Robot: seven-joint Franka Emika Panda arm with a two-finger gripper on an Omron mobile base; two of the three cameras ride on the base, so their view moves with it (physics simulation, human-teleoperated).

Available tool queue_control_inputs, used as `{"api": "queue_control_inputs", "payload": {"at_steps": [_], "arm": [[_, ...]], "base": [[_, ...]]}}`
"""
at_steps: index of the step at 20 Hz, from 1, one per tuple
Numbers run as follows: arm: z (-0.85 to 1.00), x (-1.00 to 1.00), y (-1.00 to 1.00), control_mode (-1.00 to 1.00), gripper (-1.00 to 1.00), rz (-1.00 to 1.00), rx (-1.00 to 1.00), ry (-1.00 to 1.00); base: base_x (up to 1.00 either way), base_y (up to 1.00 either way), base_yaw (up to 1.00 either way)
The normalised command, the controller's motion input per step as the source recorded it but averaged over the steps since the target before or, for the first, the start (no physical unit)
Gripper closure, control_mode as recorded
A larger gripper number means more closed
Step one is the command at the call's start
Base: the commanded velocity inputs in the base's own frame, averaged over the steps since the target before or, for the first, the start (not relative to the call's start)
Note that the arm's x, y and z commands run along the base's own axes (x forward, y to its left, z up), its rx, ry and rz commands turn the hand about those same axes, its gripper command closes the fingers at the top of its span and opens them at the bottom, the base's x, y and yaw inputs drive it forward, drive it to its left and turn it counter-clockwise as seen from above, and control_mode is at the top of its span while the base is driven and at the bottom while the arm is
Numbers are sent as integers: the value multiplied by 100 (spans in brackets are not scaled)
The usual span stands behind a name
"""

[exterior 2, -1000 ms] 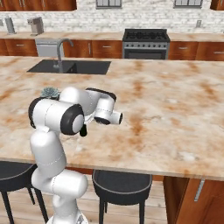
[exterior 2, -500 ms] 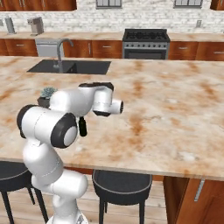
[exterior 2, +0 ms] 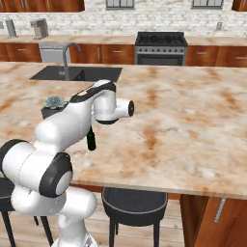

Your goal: Get the candle and the beer from the cabinet and move them to the dining counter.

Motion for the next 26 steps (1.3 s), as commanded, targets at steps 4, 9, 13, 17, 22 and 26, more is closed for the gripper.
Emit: {"api": "queue_control_inputs", "payload": {"at_steps": [4, 9, 13, 17, 22, 26], "arm": [[77, -44, -8, -100, -100, -27, -6, 17], [62, -52, -26, -100, -100, -33, -6, 19], [51, -61, -33, -100, -100, -40, -5, 20], [34, -52, -35, -100, -100, -46, -5, 24], [33, -56, -19, -100, -100, -46, -8, 23], [42, -46, -13, -100, -100, -39, -9, 25]], "base": [[0, 0, 0], [0, 0, 0], [0, 0, 0], [0, 0, 0], [0, 0, 0], [0, 0, 0]]}}
